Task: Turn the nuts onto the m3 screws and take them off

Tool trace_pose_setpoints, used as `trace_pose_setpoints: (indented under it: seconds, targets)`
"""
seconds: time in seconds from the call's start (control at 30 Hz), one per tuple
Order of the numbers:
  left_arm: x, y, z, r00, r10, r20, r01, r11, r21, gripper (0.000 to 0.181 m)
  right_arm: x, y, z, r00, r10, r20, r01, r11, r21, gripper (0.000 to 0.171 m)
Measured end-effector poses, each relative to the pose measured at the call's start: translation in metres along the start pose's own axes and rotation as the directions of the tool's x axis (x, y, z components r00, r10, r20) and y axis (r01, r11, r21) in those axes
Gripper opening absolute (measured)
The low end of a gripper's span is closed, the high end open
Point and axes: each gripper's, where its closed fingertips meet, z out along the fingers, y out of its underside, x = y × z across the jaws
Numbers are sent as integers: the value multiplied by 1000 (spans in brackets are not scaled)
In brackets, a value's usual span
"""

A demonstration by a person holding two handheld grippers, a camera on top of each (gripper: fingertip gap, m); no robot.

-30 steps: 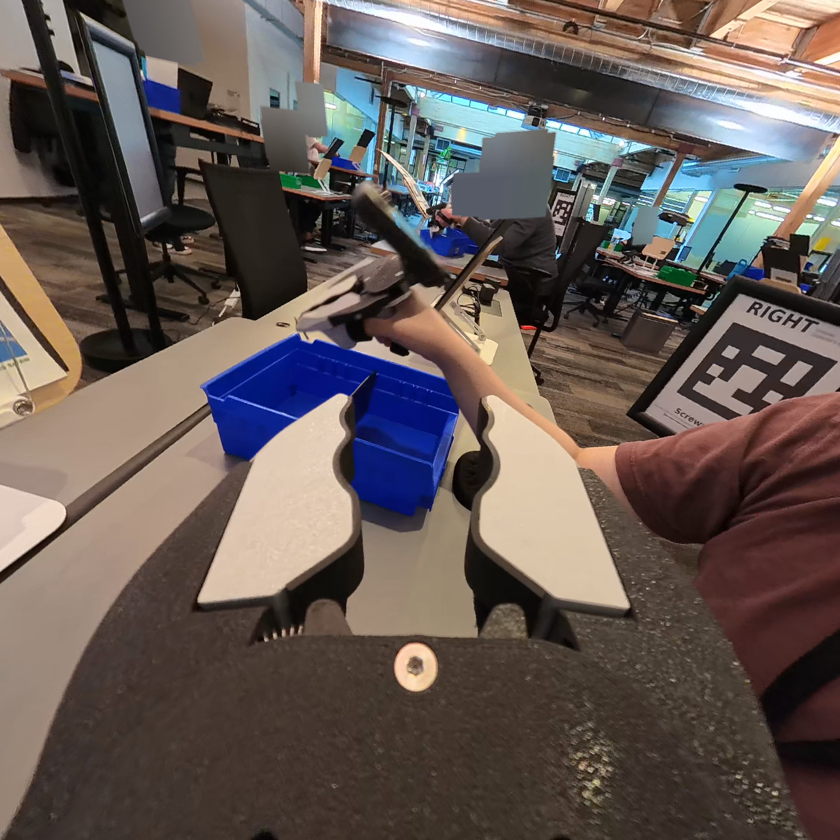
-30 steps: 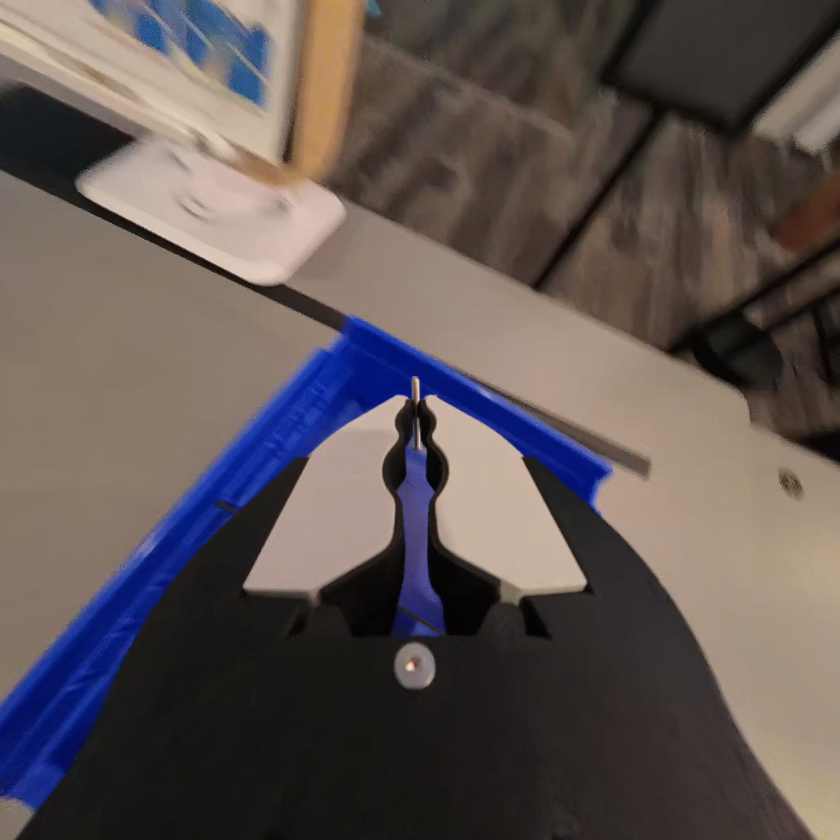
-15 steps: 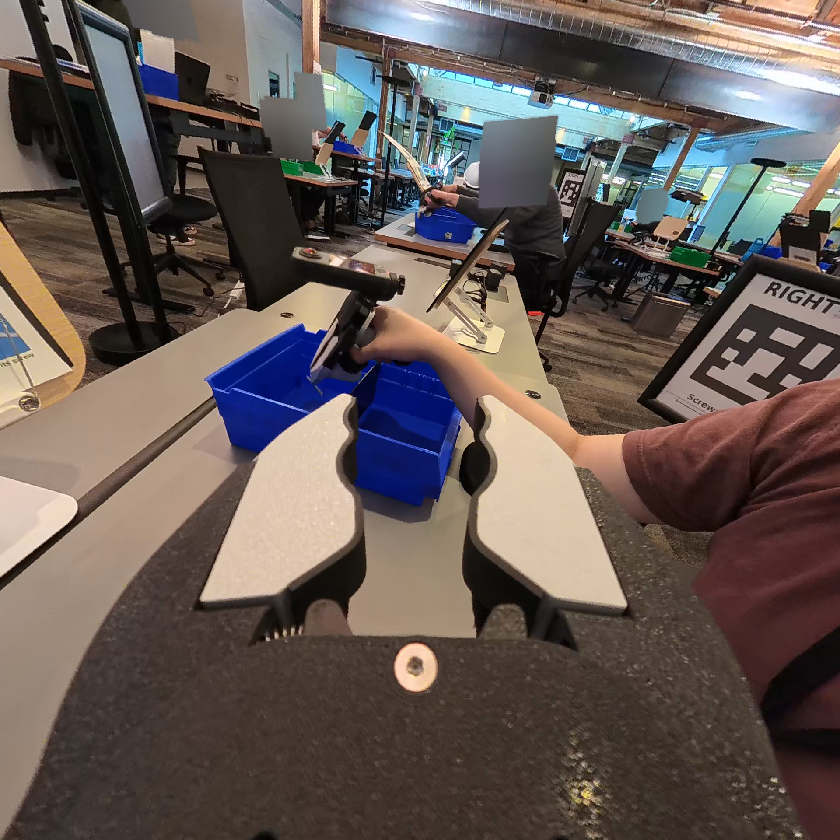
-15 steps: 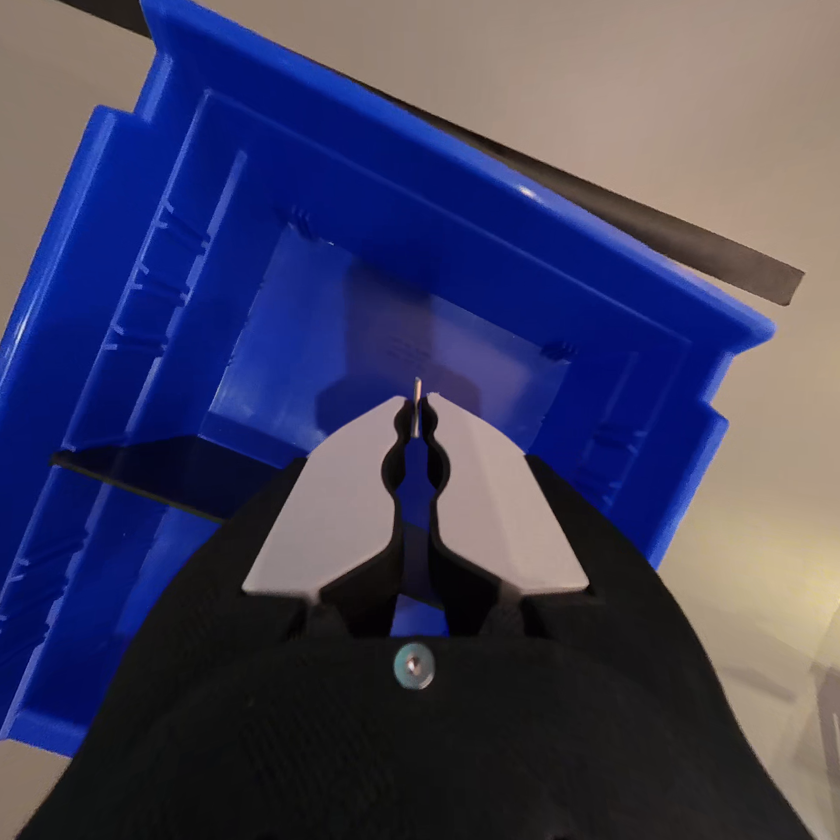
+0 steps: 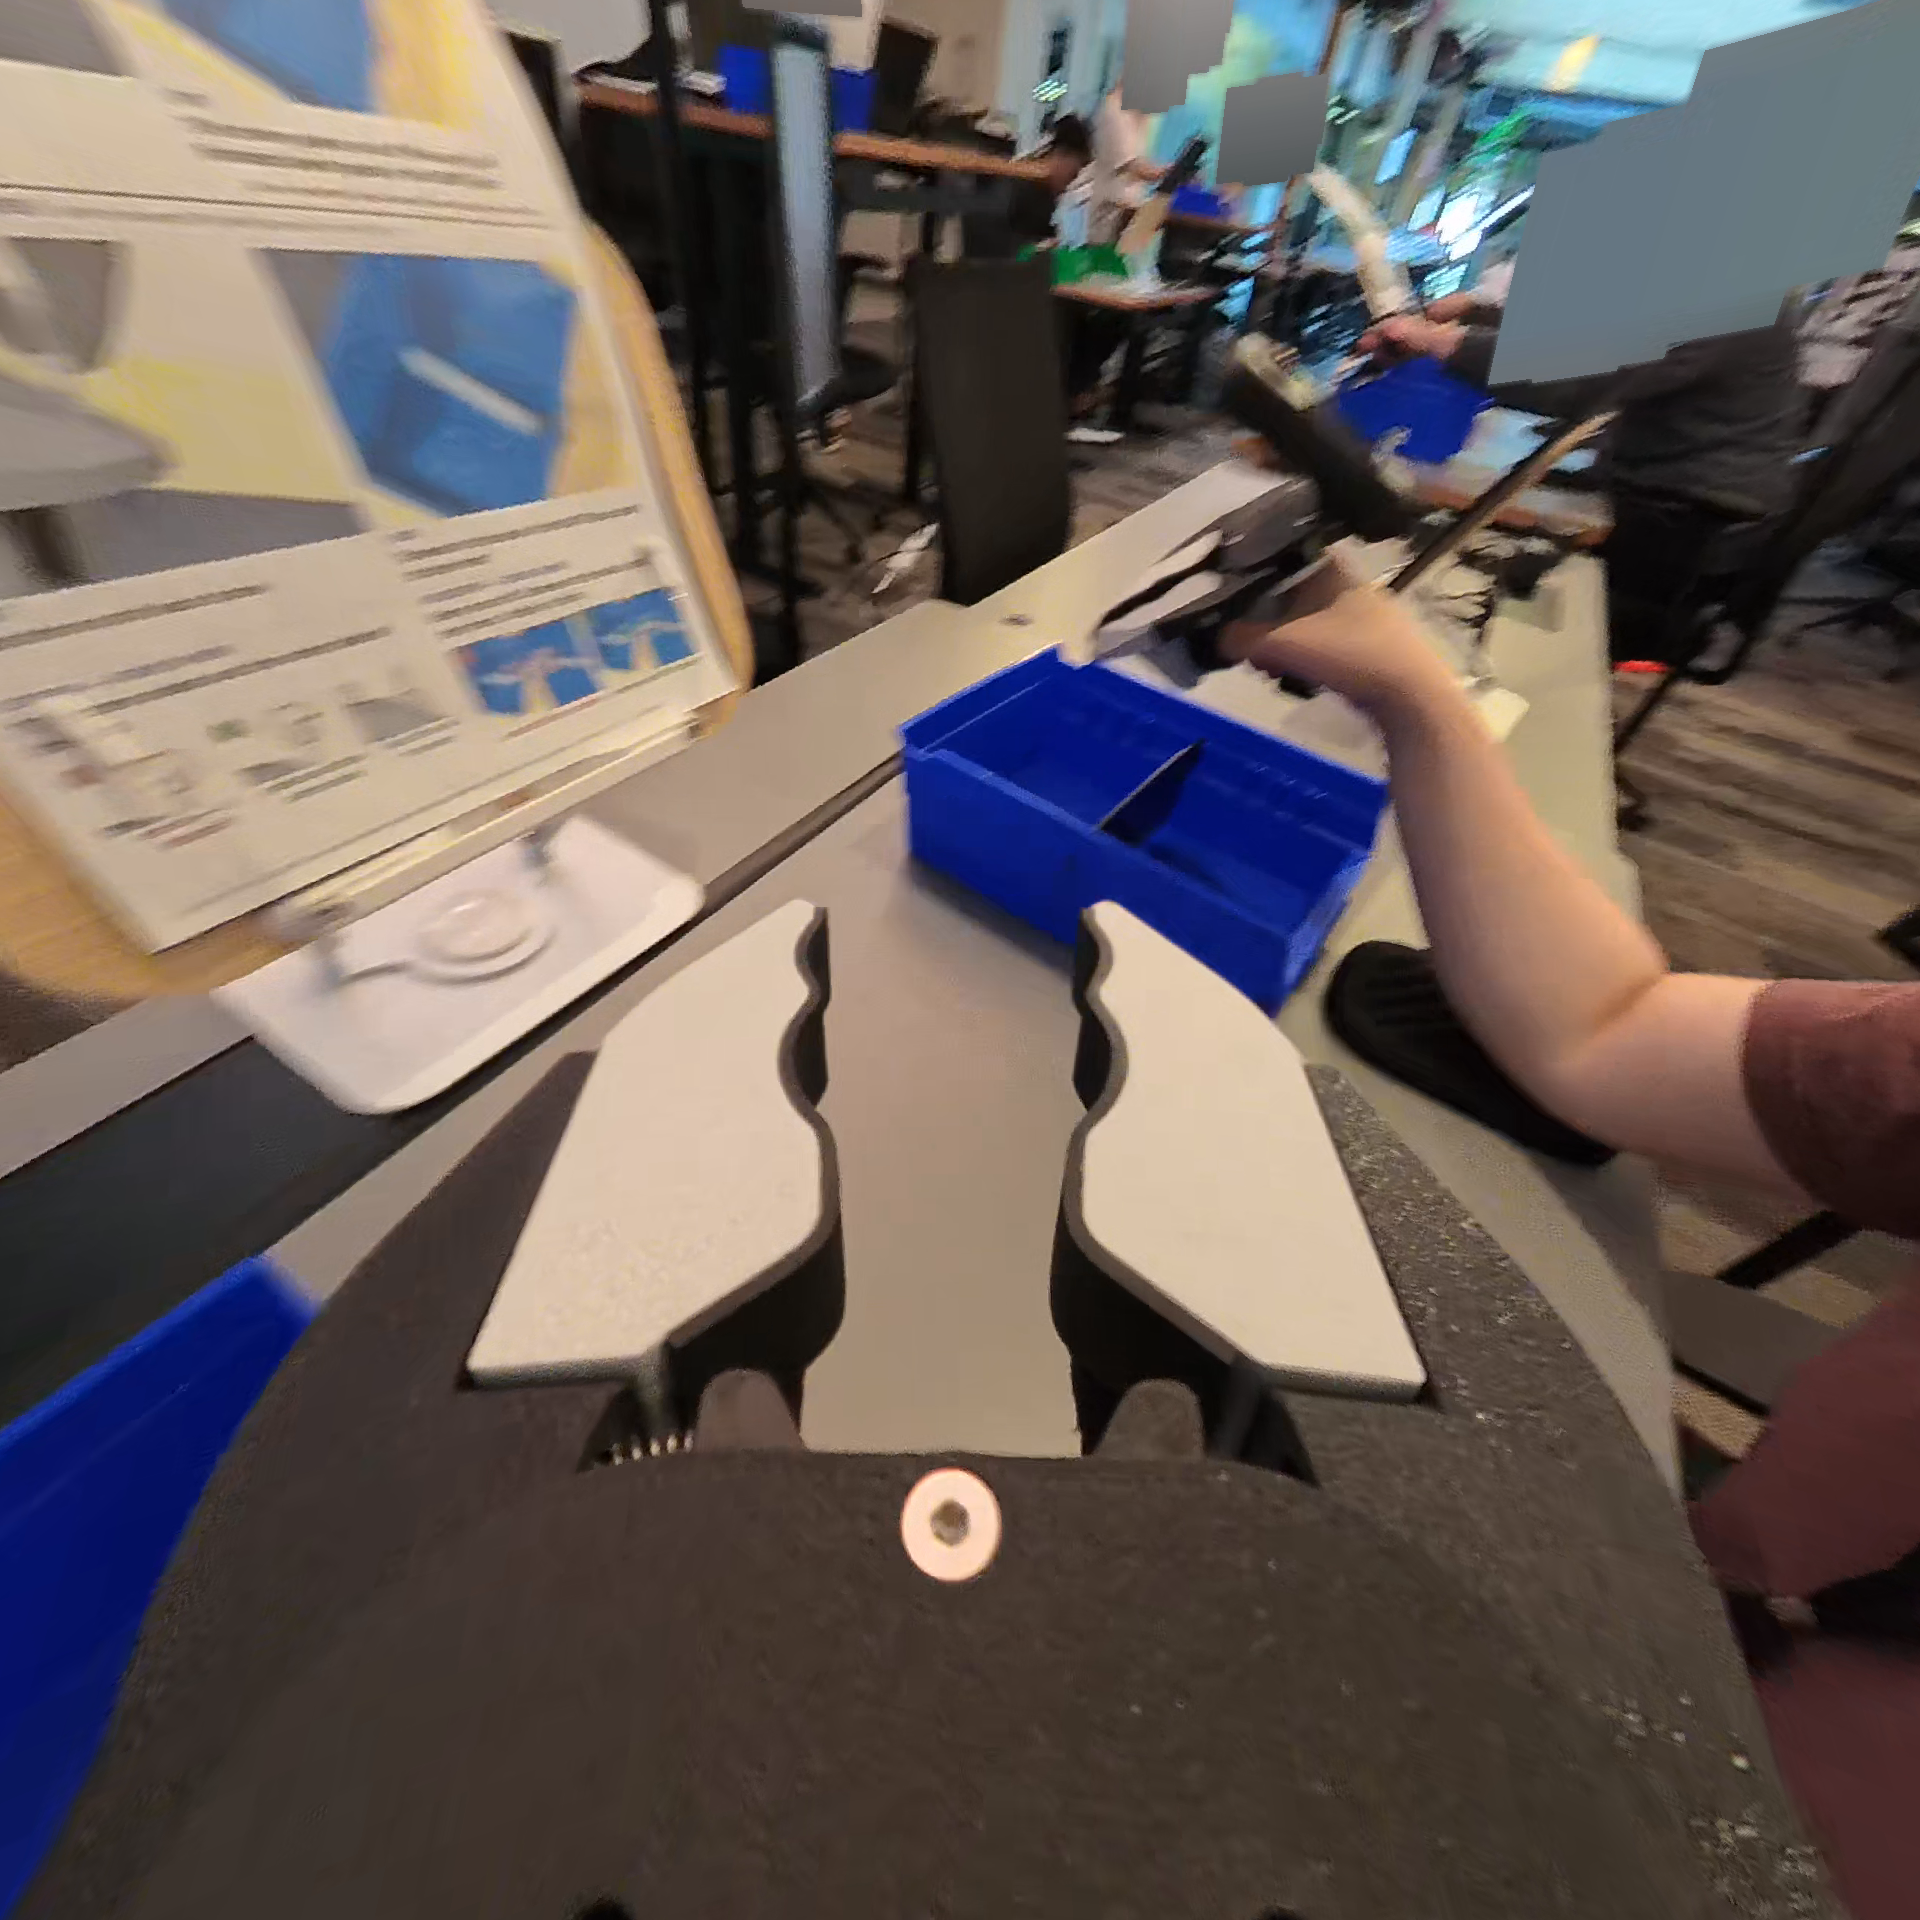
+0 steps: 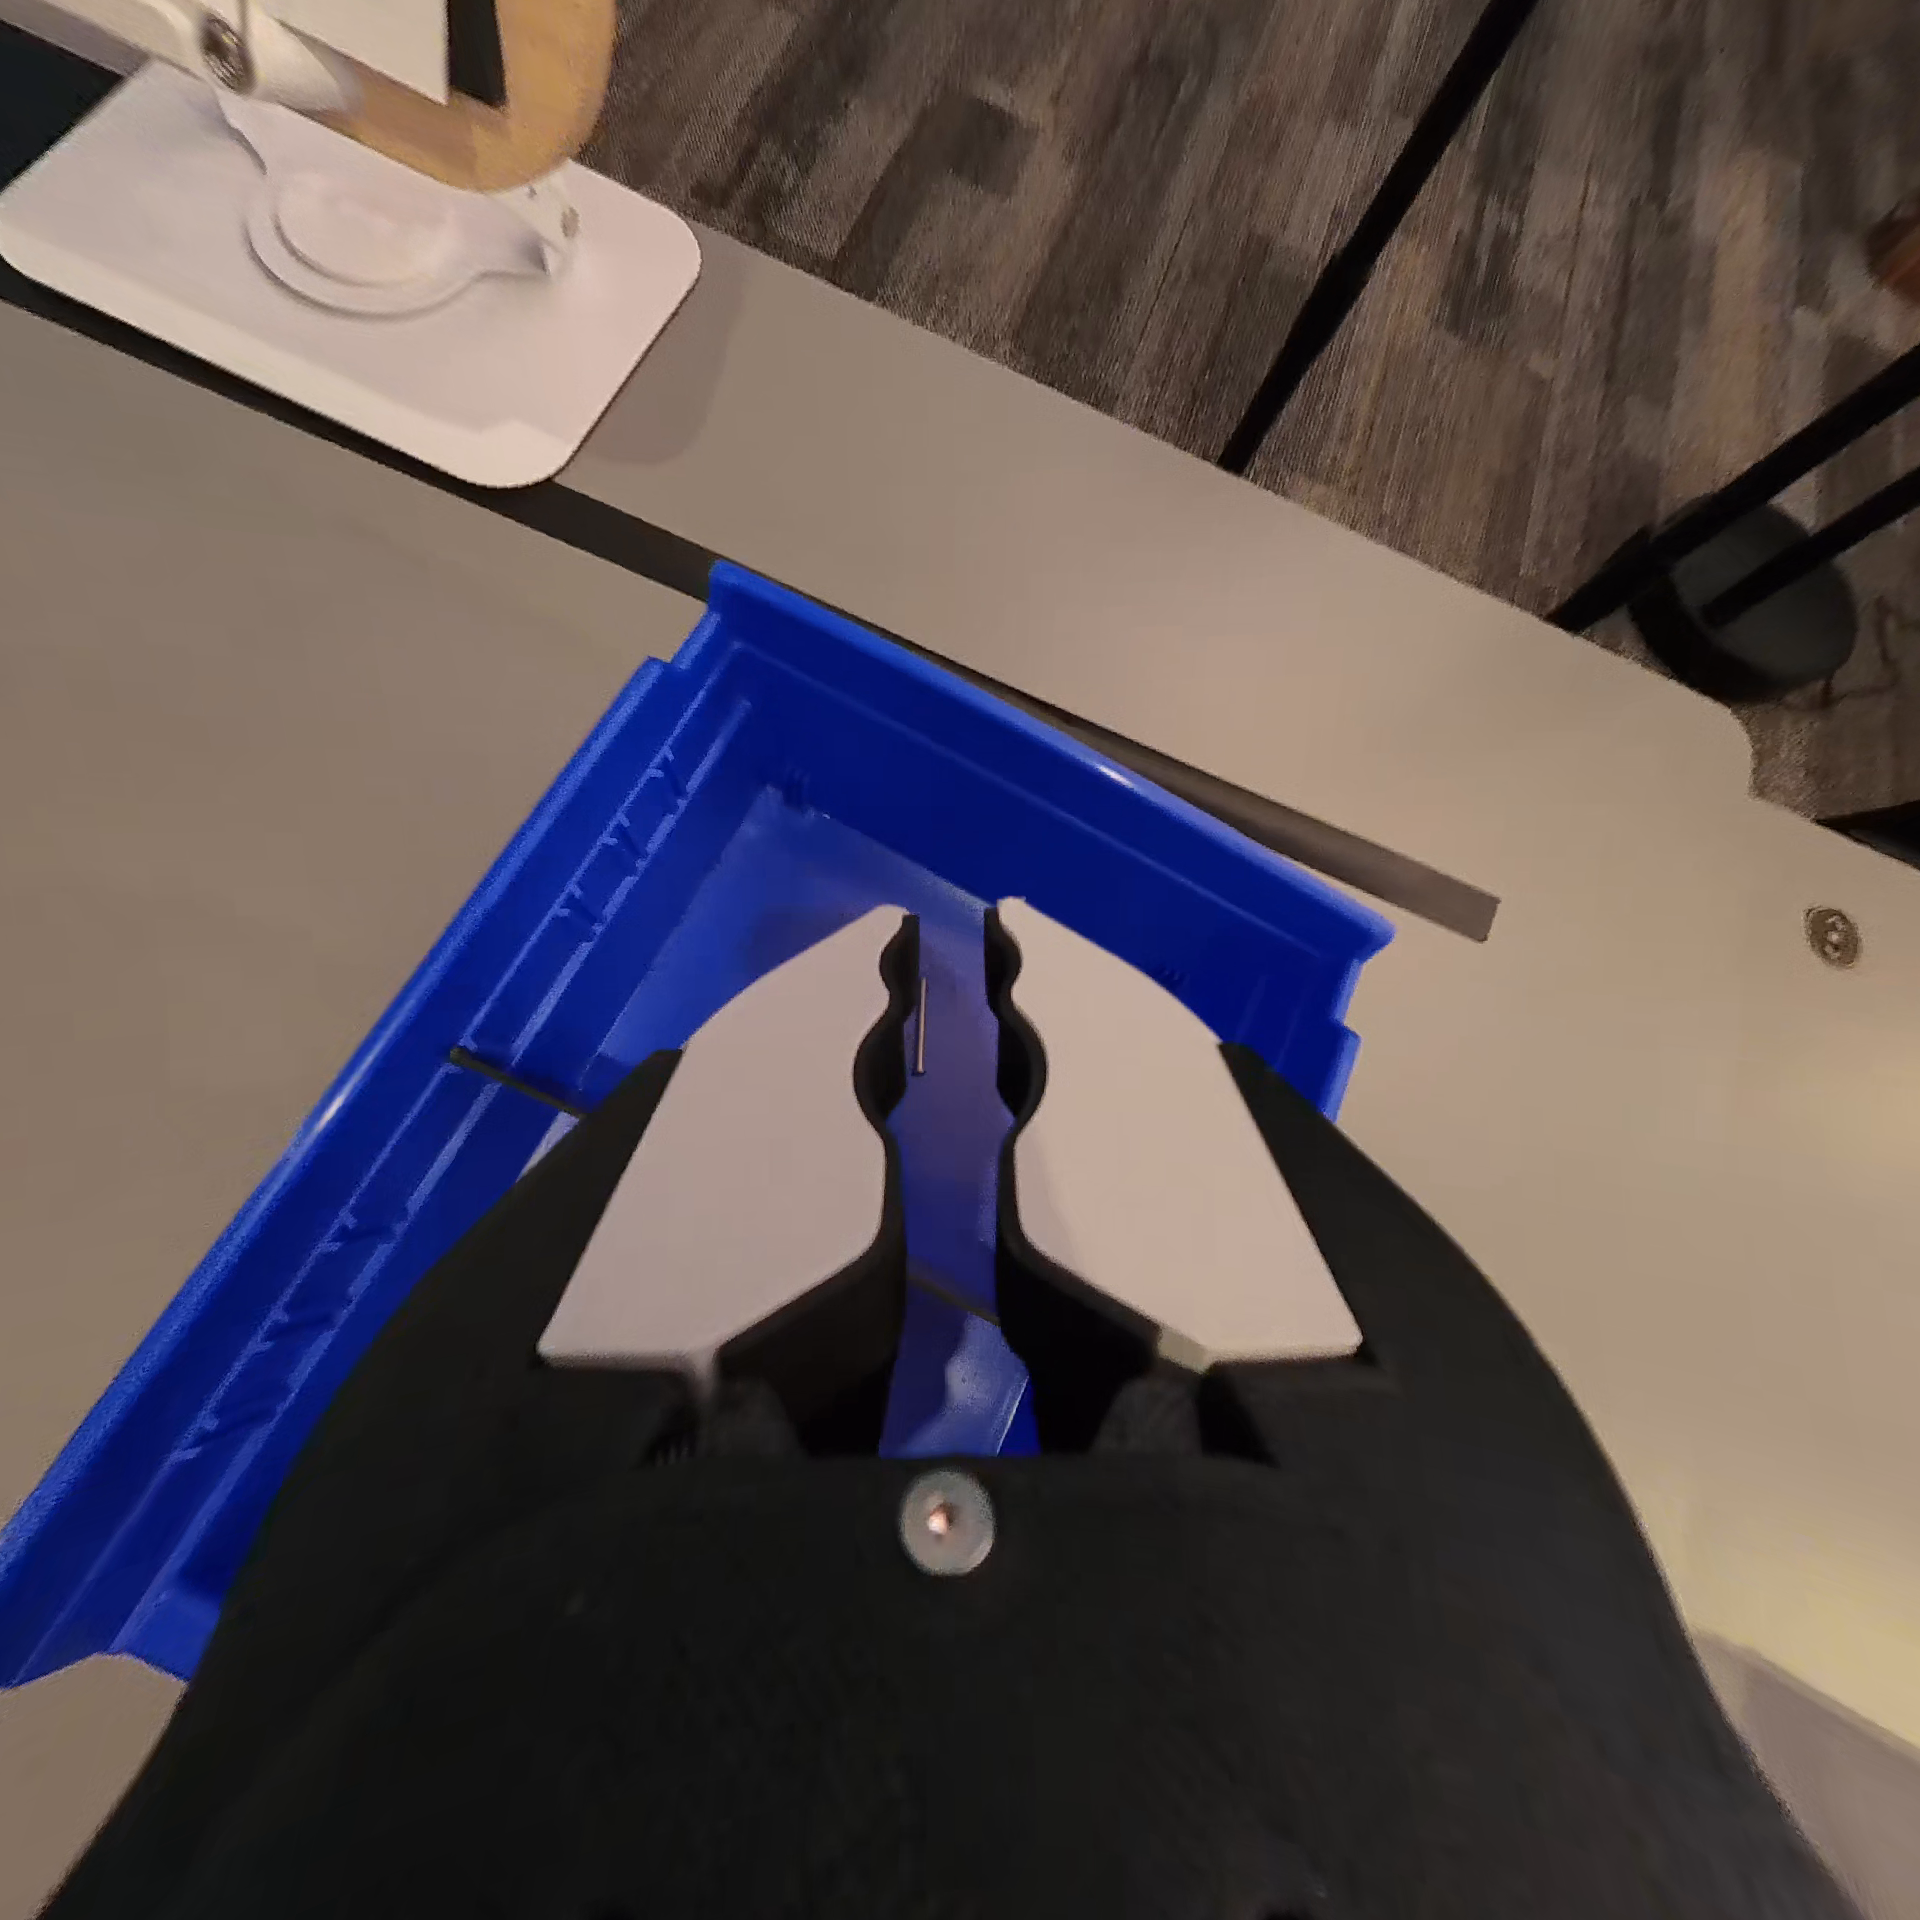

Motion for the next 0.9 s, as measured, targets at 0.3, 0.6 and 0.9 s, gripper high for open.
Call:
trace_pose_setpoints:
  seconds: [0.3,0.6,0.9]
  targets:
    - [-94,62,-113,906,21,422,103,958,-268,31,-11,-6,-4,999,-34,16,34,999,8,14]
    - [-118,168,-131,807,-142,574,509,660,-552,0,-18,3,7,997,-68,34,70,996,-54,15]
    - [-133,227,-130,655,-269,706,743,401,-536,0,-21,10,14,995,-90,46,94,991,-97,17]
